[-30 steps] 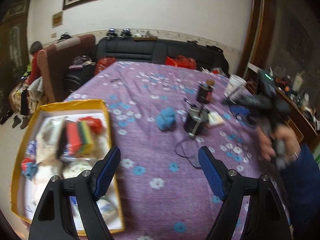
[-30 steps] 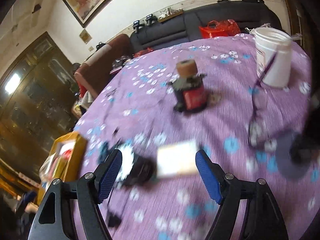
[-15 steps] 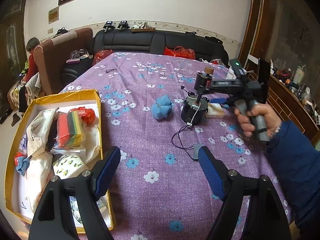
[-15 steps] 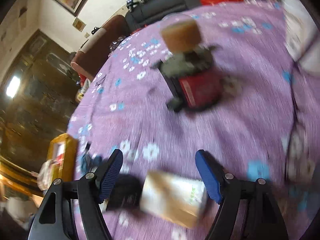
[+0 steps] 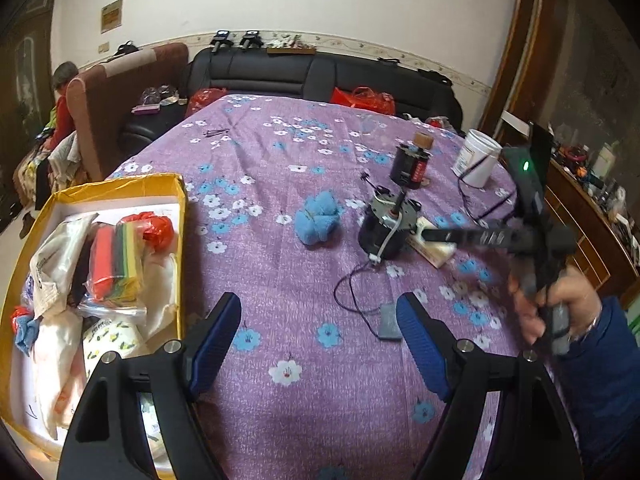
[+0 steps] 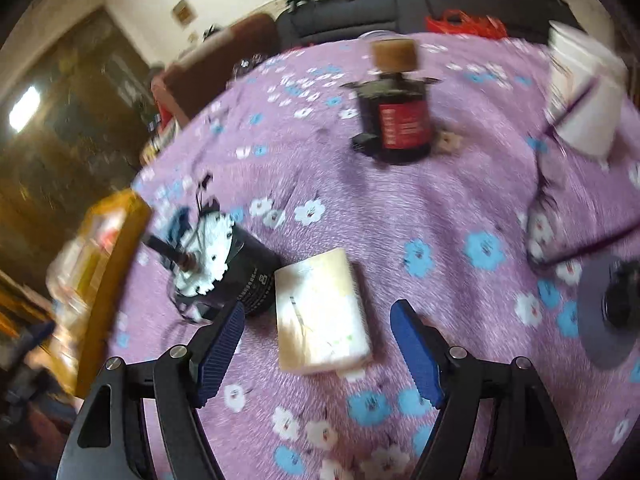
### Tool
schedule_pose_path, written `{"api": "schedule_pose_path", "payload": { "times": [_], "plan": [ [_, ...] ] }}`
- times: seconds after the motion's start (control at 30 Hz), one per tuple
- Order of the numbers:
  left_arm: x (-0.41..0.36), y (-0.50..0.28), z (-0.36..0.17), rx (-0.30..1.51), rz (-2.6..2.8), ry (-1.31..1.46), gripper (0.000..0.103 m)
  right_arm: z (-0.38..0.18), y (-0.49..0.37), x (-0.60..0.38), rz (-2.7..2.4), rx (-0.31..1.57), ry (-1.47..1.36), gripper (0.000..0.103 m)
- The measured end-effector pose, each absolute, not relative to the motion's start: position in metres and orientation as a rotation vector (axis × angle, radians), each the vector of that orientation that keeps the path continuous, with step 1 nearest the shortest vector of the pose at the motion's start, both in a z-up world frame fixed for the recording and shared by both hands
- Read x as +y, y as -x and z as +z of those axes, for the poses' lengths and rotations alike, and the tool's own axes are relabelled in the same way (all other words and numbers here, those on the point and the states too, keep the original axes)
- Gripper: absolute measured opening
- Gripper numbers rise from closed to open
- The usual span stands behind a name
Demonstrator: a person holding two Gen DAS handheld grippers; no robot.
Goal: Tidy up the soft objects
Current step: 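Grasp the blue towel with the left gripper while the right gripper grasps the Face tissue pack, then carry the blue towel to the box with the left gripper while the right gripper carries the tissue pack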
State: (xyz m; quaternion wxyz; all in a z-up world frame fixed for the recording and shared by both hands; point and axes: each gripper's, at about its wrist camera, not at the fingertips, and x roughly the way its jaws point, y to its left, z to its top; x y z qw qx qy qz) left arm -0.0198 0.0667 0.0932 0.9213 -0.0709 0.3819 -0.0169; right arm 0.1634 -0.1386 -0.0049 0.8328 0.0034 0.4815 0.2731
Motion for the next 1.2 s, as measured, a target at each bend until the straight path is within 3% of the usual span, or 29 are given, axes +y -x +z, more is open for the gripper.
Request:
{"api": "schedule_pose_path", "payload": {
  "times": [0.03,0.07,0.2,0.33,0.5,0.93,0.97,1.03,1.1,1.2],
  "plan": [
    [0.067,0.016,0.095,0.789,-0.028,0.153,0.079,-0.008,-0.161,-0.132,0.567,1.016,0.027,0.07],
    [0.067,0.013,0.096,0.796,-0.02,0.158,0.079,-0.011,-0.158,-0.125,0.538,1.012,0.078,0.048],
    [0.066,-0.008,0.1,0.833,0.021,0.17,0.082,-0.008,-0.145,-0.136,0.473,1.02,0.065,0.046],
    [0.062,-0.045,0.1,0.891,0.06,0.154,0.082,-0.007,-0.118,-0.173,0.457,1.111,-0.148,0.046],
    [0.062,-0.1,0.086,0.927,0.087,0.159,0.082,-0.015,-0.084,-0.199,0.456,1.02,-0.312,0.046],
    [0.065,-0.153,0.037,1.008,0.106,0.169,0.082,-0.015,-0.077,-0.206,0.535,1.015,-0.333,0.047],
    [0.063,-0.155,0.032,1.014,0.112,0.16,0.08,-0.016,-0.078,-0.206,0.535,1.015,-0.333,0.047],
    [0.061,-0.159,0.021,1.028,0.122,0.141,0.066,-0.015,-0.079,-0.205,0.533,1.012,-0.328,0.047],
    [0.065,-0.16,0.013,1.029,0.097,0.184,0.047,-0.015,-0.078,-0.205,0.532,1.009,-0.325,0.047],
    [0.062,-0.154,0.015,1.007,0.1,0.159,0.04,-0.015,-0.078,-0.203,0.528,1.006,-0.317,0.047]
  ]
}}
